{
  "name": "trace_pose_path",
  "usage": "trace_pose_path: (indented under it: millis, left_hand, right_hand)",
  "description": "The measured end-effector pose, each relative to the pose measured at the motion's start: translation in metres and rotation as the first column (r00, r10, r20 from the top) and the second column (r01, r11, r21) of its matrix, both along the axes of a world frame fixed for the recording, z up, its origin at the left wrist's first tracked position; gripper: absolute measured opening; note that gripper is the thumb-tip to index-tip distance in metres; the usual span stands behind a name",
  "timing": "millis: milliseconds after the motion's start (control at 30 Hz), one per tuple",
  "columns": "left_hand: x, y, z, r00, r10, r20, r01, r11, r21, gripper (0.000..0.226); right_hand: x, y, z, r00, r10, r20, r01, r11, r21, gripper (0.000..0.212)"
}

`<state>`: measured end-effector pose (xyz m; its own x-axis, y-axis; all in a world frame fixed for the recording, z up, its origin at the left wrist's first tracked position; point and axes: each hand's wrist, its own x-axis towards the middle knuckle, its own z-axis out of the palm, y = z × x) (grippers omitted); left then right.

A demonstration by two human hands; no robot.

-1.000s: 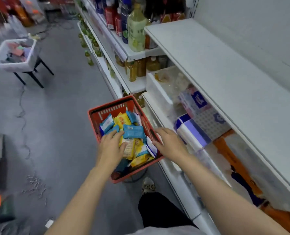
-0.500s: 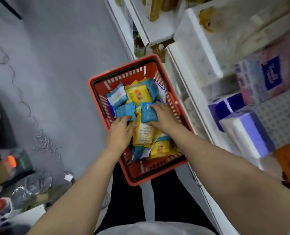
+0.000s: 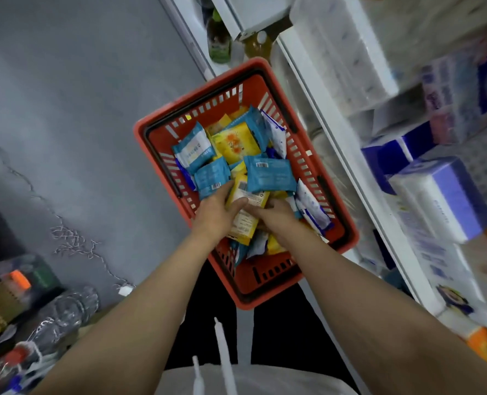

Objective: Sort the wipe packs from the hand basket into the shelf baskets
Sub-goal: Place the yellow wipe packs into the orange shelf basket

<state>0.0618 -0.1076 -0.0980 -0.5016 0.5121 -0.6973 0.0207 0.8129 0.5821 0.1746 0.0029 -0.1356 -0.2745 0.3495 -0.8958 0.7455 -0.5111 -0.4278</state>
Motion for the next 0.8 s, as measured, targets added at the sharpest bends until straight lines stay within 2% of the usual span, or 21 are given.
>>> trace_pose_path:
  millis: [67, 167, 267, 333, 400, 467, 633, 733, 800]
  left_hand:
    - [-0.002, 0.001, 0.002, 0.998, 0.042, 0.053, -0.042, 0.999, 0.007, 0.066]
    - [-0.001, 0.003, 0.009, 0.987, 0.085, 0.135, -0.092, 0.995, 0.043, 0.073]
    - [0.007, 0.007, 0.019, 0.953, 0.094, 0.289, -0.114, 0.992, 0.054, 0.082]
    - [0.01, 0.008, 0.023, 0.877, 0.222, 0.427, -0.262, 0.964, 0.037, 0.076]
    - [0.012, 0.007, 0.022, 0.778, 0.375, 0.503, -0.442, 0.897, 0.015, 0.051]
    - [0.014, 0.008, 0.022, 0.728, 0.468, 0.501, -0.554, 0.832, 0.028, 0.031]
    - [0.018, 0.009, 0.024, 0.662, 0.555, 0.503, -0.672, 0.737, 0.071, 0.031]
    - [0.02, 0.008, 0.024, 0.624, 0.587, 0.517, -0.708, 0.704, 0.054, 0.028]
    - [0.019, 0.008, 0.025, 0.623, 0.573, 0.533, -0.696, 0.717, 0.043, 0.031]
  right_hand:
    - [0.0, 0.001, 0.006, 0.999, -0.034, -0.023, 0.033, 0.998, -0.048, 0.03]
    - [0.0, 0.006, 0.021, 0.985, -0.141, -0.102, 0.128, 0.984, -0.126, 0.045]
    - [-0.002, 0.017, 0.038, 0.961, -0.212, -0.178, 0.172, 0.961, -0.216, 0.053]
    - [-0.002, 0.025, 0.047, 0.967, -0.159, -0.2, 0.122, 0.975, -0.185, 0.05]
    - [0.0, 0.032, 0.053, 0.973, -0.079, -0.216, 0.056, 0.993, -0.106, 0.037]
    - [0.002, 0.039, 0.055, 0.98, -0.056, -0.192, 0.044, 0.997, -0.071, 0.039]
    - [-0.005, 0.046, 0.063, 0.964, -0.173, -0.203, 0.12, 0.961, -0.25, 0.058]
    - [-0.006, 0.05, 0.063, 0.977, -0.131, -0.17, 0.093, 0.972, -0.214, 0.074]
    - [-0.005, 0.055, 0.061, 0.977, -0.106, -0.182, 0.074, 0.982, -0.173, 0.084]
